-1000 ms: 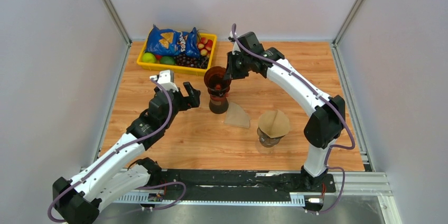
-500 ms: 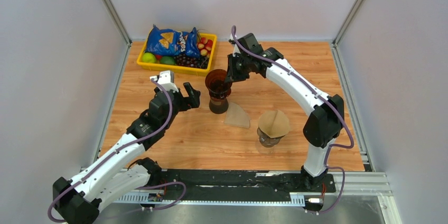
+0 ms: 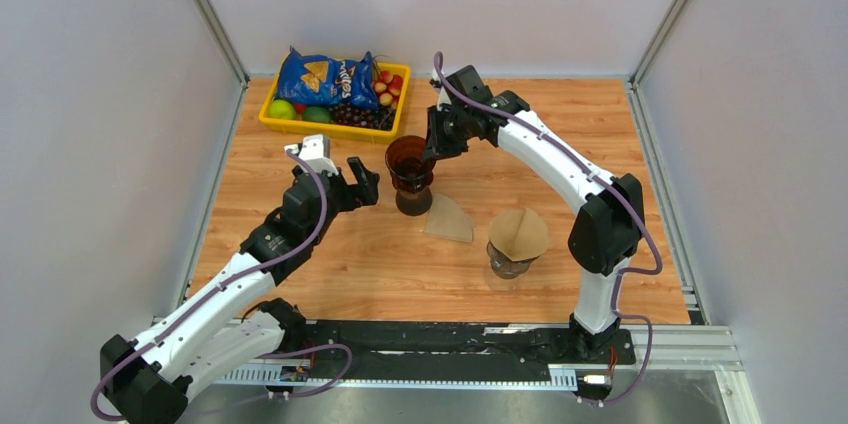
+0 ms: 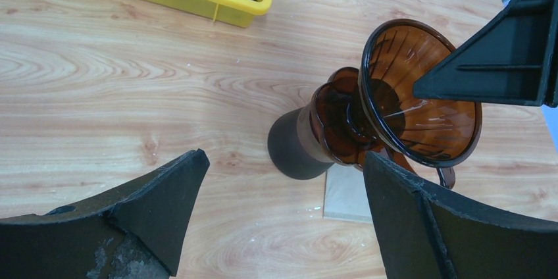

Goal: Place the coffee filter in the dripper

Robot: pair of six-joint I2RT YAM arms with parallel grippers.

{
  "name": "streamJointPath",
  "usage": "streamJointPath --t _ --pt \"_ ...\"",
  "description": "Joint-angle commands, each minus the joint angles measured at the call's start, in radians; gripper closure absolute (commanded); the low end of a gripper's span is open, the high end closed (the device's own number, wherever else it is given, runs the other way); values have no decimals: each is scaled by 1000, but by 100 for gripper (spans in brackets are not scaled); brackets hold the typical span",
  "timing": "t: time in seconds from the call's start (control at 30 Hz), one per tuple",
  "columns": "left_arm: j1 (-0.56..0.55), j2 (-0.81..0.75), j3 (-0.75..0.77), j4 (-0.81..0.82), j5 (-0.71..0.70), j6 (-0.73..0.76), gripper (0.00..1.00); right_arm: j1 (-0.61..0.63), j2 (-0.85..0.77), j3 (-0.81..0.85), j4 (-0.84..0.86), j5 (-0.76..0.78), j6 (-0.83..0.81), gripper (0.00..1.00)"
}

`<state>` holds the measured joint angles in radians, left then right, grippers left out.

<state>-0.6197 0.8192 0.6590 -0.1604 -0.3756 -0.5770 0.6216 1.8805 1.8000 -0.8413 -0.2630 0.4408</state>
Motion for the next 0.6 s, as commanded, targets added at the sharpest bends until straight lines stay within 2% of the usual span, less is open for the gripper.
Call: streamJointPath --t 0.0,0.33,0.57 --pt "4 -7 -2 14 -2 8 0 7 8 53 14 8 19 87" --pt "5 -8 -3 14 2 7 0 7 9 57 14 34 17 81" --pt "4 -11 -4 14 3 4 0 7 9 65 14 44 12 71"
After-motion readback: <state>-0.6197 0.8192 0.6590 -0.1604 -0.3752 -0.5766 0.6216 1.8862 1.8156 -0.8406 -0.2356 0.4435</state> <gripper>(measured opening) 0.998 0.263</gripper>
